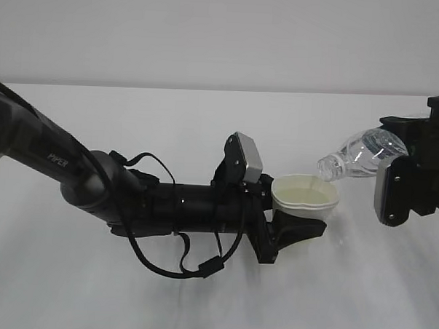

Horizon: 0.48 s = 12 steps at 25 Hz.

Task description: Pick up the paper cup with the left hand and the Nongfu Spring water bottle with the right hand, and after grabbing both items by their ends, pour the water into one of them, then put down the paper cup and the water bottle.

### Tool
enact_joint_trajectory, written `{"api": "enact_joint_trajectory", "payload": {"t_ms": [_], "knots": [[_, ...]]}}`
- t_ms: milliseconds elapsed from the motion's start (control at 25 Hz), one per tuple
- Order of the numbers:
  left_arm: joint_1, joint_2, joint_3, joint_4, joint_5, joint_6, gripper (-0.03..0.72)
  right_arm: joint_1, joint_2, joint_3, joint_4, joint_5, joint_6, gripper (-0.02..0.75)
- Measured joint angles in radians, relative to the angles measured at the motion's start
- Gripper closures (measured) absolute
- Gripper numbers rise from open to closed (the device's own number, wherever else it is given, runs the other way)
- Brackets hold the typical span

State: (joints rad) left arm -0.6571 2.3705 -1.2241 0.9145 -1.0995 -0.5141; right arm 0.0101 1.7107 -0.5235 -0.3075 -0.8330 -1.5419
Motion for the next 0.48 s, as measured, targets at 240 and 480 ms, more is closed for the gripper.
{"api": "enact_joint_trajectory", "payload": {"t_ms": [240,480], "knots": [[0.0,0.0,-0.007,0.0,0.0,0.0,0.258,0.0,0.0,0.002,0.0,0.0,0.053,0.363],[0.0,0.0,-0.007,-0.002,0.0,0.0,0.258,0.0,0.0,0.013,0.0,0.0,0.141,0.363]]}}
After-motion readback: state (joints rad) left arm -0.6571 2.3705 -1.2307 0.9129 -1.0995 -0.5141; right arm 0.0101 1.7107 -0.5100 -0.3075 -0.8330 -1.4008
